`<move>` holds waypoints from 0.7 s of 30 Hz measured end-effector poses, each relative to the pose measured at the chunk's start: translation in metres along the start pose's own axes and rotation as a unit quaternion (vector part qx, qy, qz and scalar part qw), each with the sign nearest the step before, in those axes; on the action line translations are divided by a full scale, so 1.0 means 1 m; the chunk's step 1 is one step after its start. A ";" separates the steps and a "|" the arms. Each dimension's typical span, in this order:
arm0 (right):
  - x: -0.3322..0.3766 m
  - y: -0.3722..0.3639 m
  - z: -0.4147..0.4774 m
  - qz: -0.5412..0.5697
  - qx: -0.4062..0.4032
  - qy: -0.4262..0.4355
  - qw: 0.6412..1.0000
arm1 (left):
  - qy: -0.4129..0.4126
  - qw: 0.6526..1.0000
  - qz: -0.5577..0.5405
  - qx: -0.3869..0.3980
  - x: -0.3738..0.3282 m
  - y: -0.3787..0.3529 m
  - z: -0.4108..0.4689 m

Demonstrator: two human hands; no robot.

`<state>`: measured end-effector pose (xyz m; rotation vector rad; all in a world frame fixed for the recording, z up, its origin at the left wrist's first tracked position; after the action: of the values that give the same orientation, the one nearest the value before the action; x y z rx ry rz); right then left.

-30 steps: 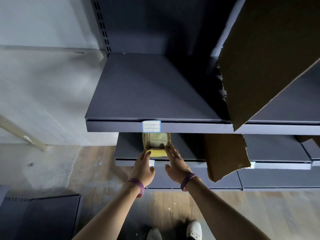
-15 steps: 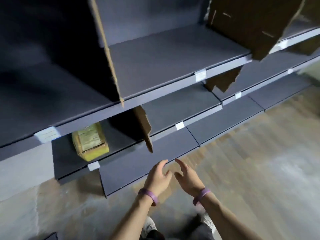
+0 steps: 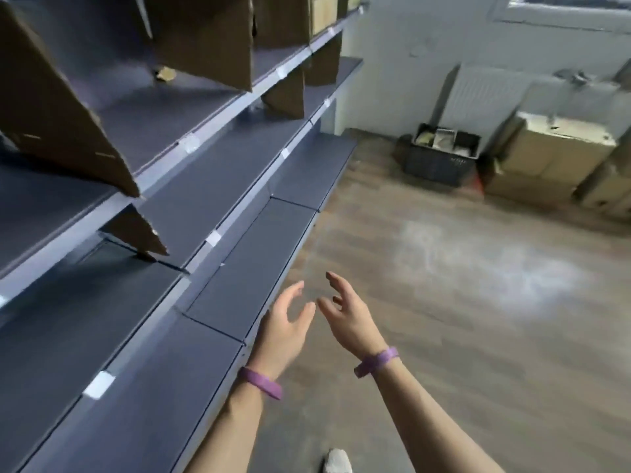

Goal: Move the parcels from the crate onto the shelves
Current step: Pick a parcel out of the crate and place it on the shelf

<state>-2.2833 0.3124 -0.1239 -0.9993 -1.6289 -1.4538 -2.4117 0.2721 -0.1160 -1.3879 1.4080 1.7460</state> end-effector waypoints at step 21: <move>-0.022 0.189 0.367 0.061 -0.228 -0.079 0.969 | -0.041 0.983 -0.064 0.165 -0.155 -0.270 0.355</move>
<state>-2.1111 0.6869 -0.0992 -1.4767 -1.3339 -1.7414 -2.2681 0.7222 -0.1039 -1.1861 1.4517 1.3980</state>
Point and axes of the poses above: each hand's wrist, its own z-axis towards the middle knuckle, its own y-axis out of the back of the hand, x = y × z, the point moved 1 cm from there along z, towards the middle knuckle, and after that the axes turned 12 degrees about -x, right-handed, at the moved point
